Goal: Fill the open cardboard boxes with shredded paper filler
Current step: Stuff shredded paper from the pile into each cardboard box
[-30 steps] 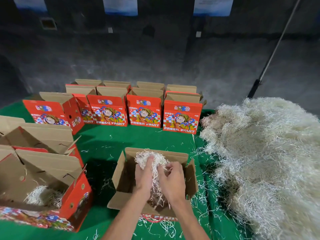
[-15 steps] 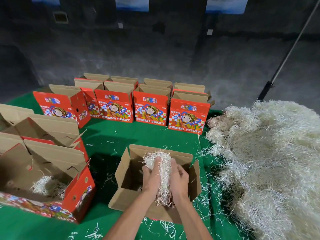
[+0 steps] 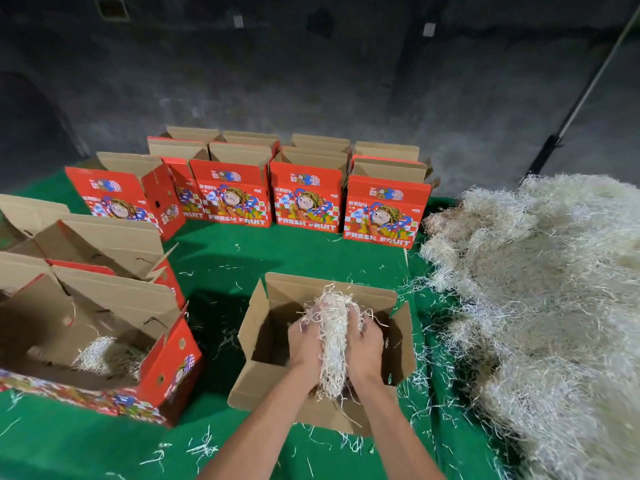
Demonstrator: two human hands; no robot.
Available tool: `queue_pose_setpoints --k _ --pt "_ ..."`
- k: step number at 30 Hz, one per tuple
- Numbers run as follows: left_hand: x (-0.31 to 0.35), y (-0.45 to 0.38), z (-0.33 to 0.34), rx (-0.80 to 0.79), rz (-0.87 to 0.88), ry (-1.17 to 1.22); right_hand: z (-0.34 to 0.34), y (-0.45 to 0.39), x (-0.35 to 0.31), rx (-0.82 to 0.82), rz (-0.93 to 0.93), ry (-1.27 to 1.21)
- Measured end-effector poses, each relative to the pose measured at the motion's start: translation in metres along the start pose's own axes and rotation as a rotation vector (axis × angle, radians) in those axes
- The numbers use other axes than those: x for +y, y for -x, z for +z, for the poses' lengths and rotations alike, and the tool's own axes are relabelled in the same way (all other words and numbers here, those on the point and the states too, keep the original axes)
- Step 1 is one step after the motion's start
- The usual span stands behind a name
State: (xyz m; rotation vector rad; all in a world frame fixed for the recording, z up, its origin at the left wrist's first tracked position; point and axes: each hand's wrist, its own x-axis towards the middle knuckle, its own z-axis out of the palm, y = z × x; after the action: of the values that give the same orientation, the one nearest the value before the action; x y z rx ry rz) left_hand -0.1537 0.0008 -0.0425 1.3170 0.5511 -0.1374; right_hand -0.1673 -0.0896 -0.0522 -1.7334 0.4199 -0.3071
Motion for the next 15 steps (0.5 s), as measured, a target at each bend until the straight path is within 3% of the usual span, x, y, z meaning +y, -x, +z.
queue_pose_setpoints --k 4,8,10,12,15 --pt "0.023 -0.023 -0.019 0.139 -0.065 0.013 -0.006 -0.011 0.0 -0.009 0.227 -0.222" --pt "0.034 -0.031 -0.032 0.052 -0.143 0.124 -0.012 -0.024 -0.005 0.068 0.307 -0.186" --pt "0.03 -0.031 -0.028 -0.029 -0.18 0.14 -0.007 -0.019 -0.007 0.081 0.255 -0.164" --pt "0.017 -0.02 -0.013 -0.17 -0.105 -0.003 0.006 -0.006 -0.011 0.019 0.111 -0.111" --pt "0.002 -0.012 -0.003 -0.046 -0.038 -0.133 0.014 -0.005 -0.015 -0.046 0.013 0.018"
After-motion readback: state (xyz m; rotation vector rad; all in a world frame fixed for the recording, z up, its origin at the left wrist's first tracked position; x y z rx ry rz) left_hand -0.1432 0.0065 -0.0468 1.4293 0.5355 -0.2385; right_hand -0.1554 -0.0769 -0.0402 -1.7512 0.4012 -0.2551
